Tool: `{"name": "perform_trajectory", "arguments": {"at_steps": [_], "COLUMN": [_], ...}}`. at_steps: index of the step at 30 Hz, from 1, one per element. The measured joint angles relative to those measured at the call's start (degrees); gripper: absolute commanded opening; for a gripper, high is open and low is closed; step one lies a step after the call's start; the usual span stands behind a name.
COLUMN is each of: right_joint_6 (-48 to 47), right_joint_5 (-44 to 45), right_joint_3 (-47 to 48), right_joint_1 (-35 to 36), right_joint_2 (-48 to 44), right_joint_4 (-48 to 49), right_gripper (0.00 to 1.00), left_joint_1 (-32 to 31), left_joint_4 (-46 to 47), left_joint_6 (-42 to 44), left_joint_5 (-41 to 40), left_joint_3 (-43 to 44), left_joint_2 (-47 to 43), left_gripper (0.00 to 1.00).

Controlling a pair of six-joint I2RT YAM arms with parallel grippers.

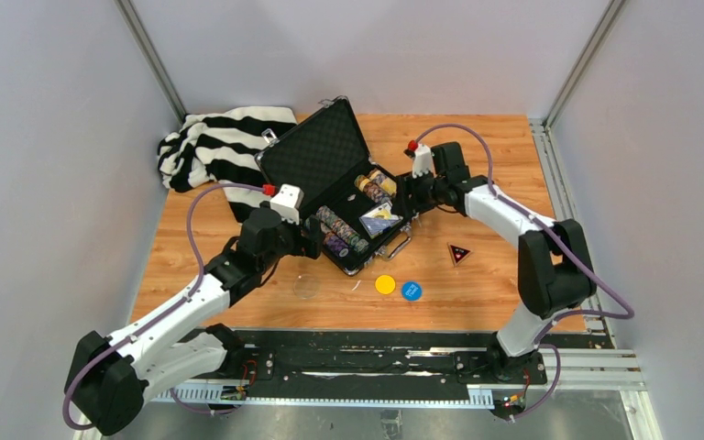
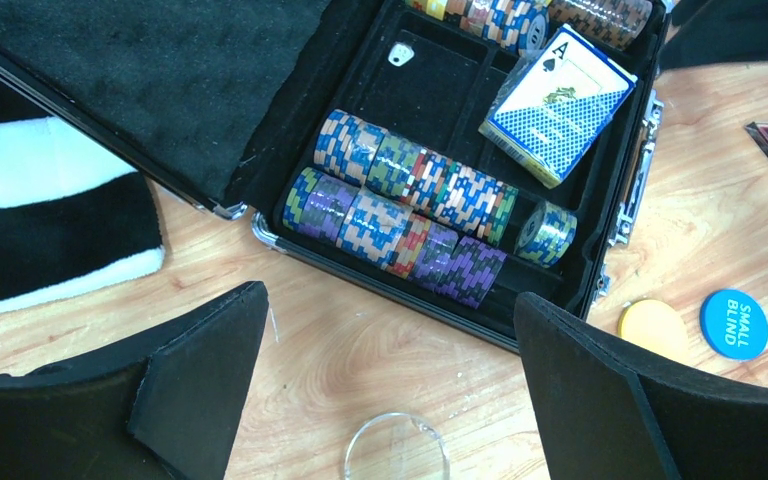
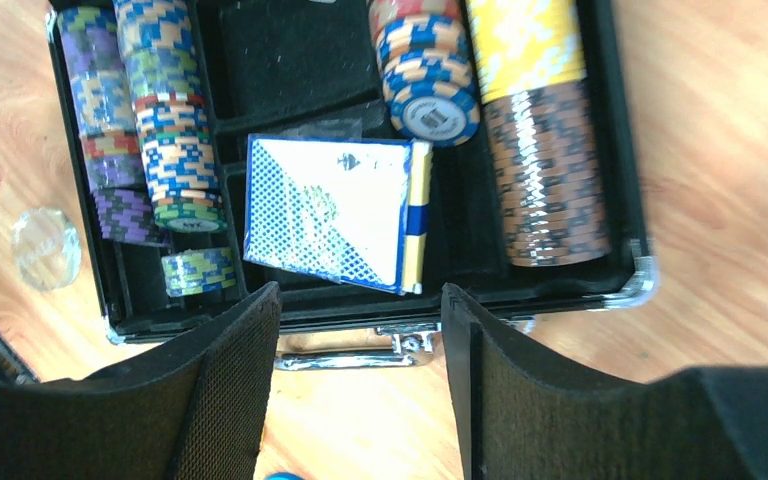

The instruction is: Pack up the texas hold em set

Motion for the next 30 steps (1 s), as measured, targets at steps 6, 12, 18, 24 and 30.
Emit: {"name": "perform_trajectory", "arguments": {"at_steps": [6, 12, 18, 24, 30], "right_joint_6": [1.0, 2.0, 2.1, 1.6, 1.0], "right_joint_5": [3.7, 5.9, 7.3, 9.0, 13.0], "right_joint_3": [0.0, 0.0, 0.5, 1.5, 2.6], "right_joint_1": [0.0, 0.5, 1.6, 4.2, 5.0], "right_joint_2": [-2.8, 2.8, 6.3, 6.4, 5.6], "right_joint_4": [2.0, 3.6, 4.0, 3.8, 2.8], "right_gripper": [0.09, 0.01, 0.01, 0.01, 0.01], "left_joint_1": [0.0, 0.0, 0.0, 0.0, 0.0], "left_joint_4": [0.0, -0.1, -0.1, -0.1, -0.1], "left_joint_6": [0.0, 0.0, 0.0, 0.0, 0.0], "left_joint_5": [0.6, 0.6, 0.6, 0.6, 0.5], "left_joint_3": [0.0, 0.0, 0.0, 0.0, 0.0], "left_joint_2": [0.6, 0.2, -0.2, -0.2, -0.2], "left_gripper": [0.98, 0.98, 0.98, 0.98, 0.98]}}
